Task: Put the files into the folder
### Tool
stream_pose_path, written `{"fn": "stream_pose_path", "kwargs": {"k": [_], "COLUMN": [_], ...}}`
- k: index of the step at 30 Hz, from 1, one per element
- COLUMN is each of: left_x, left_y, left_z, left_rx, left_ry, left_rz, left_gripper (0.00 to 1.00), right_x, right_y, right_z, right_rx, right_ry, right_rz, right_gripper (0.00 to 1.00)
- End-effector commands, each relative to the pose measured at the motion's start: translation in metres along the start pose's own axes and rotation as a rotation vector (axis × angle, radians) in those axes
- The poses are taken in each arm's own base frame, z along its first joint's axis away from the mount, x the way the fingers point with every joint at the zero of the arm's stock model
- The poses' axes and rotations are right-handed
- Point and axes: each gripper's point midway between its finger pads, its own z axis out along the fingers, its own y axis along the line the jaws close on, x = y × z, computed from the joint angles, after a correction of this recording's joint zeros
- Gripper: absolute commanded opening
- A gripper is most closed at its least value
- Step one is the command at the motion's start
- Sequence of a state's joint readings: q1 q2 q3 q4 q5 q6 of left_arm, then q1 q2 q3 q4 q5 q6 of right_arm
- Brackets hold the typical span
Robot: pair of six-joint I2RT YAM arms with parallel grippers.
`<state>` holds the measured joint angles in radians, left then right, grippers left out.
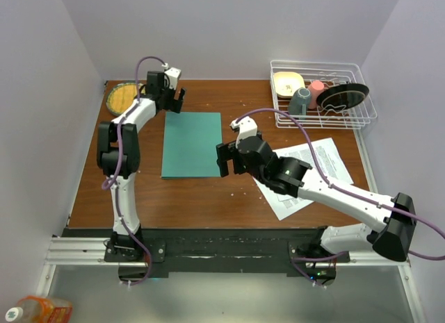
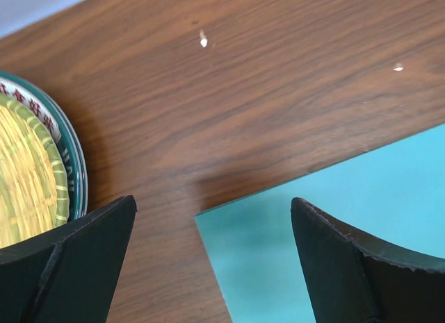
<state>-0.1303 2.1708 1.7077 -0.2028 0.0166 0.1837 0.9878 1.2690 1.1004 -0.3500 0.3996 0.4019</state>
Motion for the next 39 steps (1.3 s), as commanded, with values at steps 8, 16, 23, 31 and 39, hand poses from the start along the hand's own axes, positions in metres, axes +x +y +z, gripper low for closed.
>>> {"fn": "stream_pose_path", "kwargs": {"k": [8,16,23,31,39], "left_x": [0.027,0.039,0.054,0.073,0.090], "left_y": [-0.013,-0.016,-0.030,-0.035,-0.042], "left_z": [0.003,0.010,0.025,0.004,-0.032], "left_rx": [0.137,0.151,0.214,0.223,0.223], "left_ry": [0.063,0.075,0.119,0.148,0.175], "left_rz": [-0.059,-0.046,-0.059,-0.042,-0.087], "left_gripper": [1.00,1.00,0.97,0.94,0.89], "right_x": [0.010,0.063,0.092,0.112,0.141], "right_y": [0.001,0.013,0.027,0.044,0.073], "right_z": [0.004,0.004,0.002,0.023,0.058], "right_rx": [0.040,0.007,-0.044,-0.094,-0.158], "right_ry": [-0.013,0.081,0.132,0.178,0.265], "right_rz": [0.052,-0.004,0.004,-0.020,-0.052], "right_gripper": [0.98,0.97,0.96,0.96,0.92]}}
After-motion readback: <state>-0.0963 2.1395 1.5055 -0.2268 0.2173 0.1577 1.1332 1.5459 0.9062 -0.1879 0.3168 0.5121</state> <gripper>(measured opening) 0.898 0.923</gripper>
